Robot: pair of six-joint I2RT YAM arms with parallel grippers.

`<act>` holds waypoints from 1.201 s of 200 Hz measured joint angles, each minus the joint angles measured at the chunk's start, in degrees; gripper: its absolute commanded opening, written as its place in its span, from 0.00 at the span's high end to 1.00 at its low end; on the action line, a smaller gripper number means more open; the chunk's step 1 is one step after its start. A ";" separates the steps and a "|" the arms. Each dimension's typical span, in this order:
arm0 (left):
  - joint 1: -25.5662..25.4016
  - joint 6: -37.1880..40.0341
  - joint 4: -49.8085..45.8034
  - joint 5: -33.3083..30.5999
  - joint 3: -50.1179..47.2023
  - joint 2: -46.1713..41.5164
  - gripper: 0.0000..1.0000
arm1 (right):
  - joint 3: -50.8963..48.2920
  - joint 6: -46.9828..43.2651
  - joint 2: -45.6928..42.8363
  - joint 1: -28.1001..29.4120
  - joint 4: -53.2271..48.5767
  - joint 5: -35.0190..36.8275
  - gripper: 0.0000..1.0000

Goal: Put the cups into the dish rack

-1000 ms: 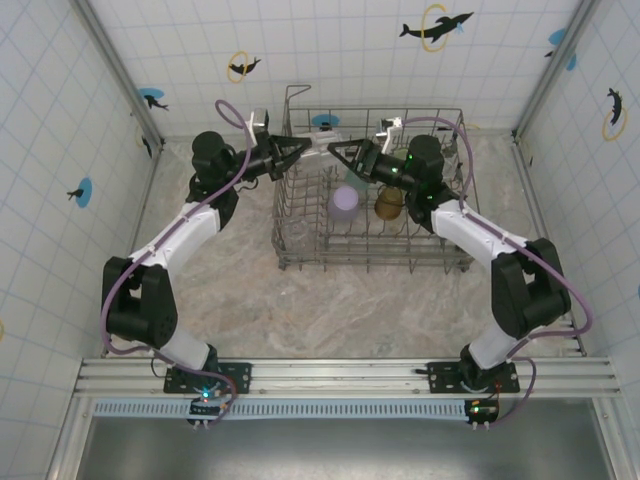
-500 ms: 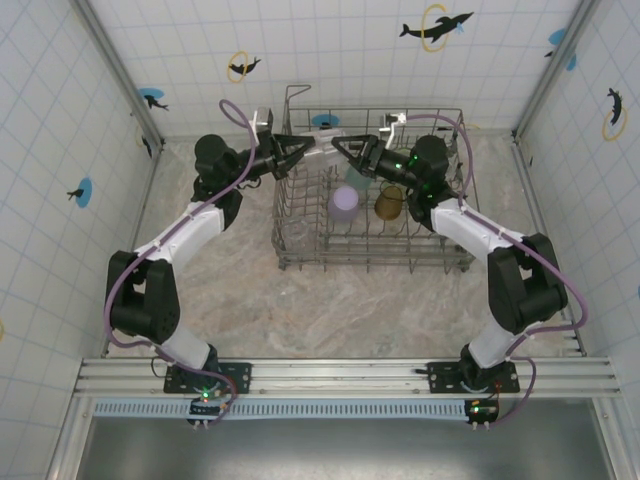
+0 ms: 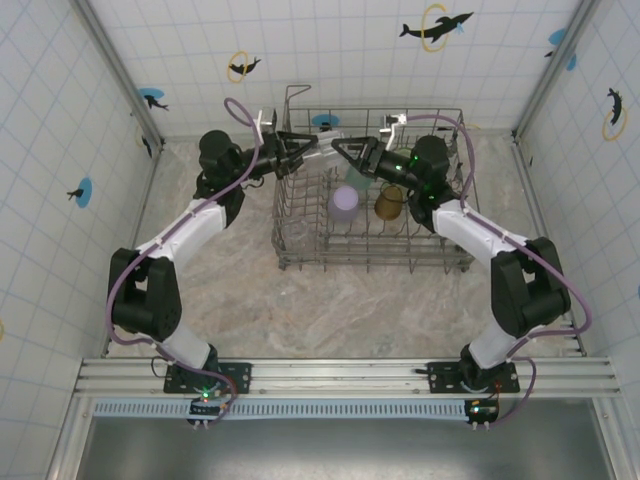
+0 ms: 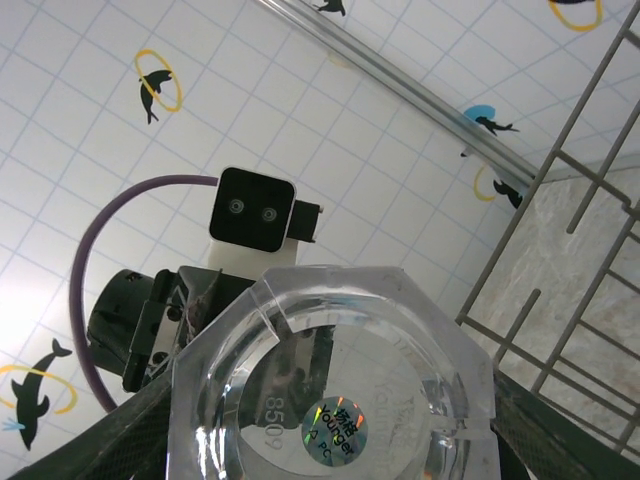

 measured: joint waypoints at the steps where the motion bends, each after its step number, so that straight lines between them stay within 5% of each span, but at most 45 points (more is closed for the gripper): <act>1: 0.00 0.17 -0.13 0.00 0.07 0.00 0.57 | 0.00 -0.15 -0.07 0.00 -0.13 0.04 0.57; 93: 6.56 8.15 -11.28 -3.23 4.11 -0.28 0.26 | 0.02 -14.43 -4.44 0.20 -16.63 7.39 0.58; 185: 14.27 28.44 -32.17 -18.53 4.55 -7.37 0.03 | 13.42 -37.03 -2.14 9.42 -41.59 23.76 0.58; 240: 14.43 42.47 -38.29 -33.62 -3.52 -11.67 0.03 | 20.81 -46.77 4.90 14.82 -51.49 33.29 0.59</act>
